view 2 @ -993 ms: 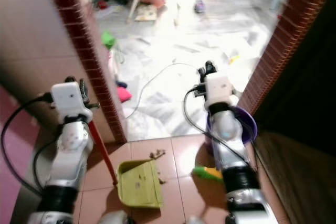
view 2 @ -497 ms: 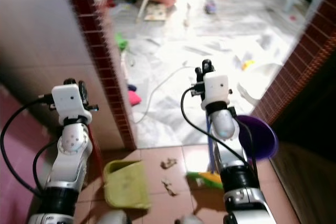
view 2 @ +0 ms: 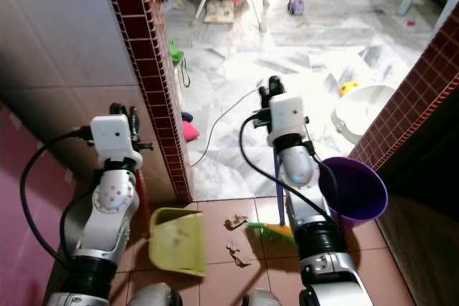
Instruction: Sweep floor
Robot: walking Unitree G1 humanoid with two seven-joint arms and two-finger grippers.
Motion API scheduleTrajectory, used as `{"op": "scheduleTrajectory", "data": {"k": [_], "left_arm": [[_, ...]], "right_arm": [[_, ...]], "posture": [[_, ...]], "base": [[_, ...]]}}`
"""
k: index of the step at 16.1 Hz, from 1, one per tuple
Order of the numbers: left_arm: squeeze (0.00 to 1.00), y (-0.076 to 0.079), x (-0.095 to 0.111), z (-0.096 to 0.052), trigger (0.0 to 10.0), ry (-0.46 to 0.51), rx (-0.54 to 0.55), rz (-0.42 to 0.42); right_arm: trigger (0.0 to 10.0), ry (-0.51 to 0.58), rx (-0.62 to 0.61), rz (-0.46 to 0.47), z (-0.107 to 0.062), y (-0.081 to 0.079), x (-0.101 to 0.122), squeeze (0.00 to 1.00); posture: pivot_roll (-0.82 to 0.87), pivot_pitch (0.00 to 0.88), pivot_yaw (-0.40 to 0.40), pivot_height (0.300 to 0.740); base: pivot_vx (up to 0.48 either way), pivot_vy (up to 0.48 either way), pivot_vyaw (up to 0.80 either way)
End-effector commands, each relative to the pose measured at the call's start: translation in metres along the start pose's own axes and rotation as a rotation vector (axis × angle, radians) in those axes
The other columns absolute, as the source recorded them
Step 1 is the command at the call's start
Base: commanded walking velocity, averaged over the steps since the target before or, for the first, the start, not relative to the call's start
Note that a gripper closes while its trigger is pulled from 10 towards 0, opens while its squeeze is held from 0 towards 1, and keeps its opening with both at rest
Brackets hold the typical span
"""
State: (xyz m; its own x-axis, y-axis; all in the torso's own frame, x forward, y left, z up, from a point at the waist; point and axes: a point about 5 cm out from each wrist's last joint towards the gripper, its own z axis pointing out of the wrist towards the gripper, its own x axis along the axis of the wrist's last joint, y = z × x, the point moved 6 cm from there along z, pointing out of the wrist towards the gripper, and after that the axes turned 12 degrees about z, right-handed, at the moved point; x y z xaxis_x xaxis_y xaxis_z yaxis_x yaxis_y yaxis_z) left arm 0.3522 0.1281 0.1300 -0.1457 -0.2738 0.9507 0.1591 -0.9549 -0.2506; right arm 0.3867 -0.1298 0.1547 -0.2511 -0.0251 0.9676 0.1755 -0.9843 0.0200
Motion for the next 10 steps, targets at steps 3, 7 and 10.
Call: {"op": "scheduleTrajectory", "data": {"k": [3,7,10], "left_arm": [[0.00,0.016,0.012,0.005,10.0,0.055,-0.047,-0.020],[0.00,0.024,0.020,0.012,10.0,0.097,-0.085,0.033],[0.00,0.020,0.018,0.014,10.0,0.109,-0.058,0.090]], "right_arm": [[10.0,-0.010,-0.031,0.030,0.005,0.001,0.001,0.00],[10.0,-0.023,-0.051,0.050,0.003,0.000,-0.002,0.00],[10.0,-0.023,-0.076,0.043,-0.001,0.006,0.000,0.00]], "posture": [[-0.03,0.000,-0.004,0.740],[-0.03,0.000,0.010,0.740],[-0.06,0.020,0.024,0.740]], "base": [[0.000,0.000,0.00],[0.000,0.000,0.00],[0.000,0.000,0.00]]}}
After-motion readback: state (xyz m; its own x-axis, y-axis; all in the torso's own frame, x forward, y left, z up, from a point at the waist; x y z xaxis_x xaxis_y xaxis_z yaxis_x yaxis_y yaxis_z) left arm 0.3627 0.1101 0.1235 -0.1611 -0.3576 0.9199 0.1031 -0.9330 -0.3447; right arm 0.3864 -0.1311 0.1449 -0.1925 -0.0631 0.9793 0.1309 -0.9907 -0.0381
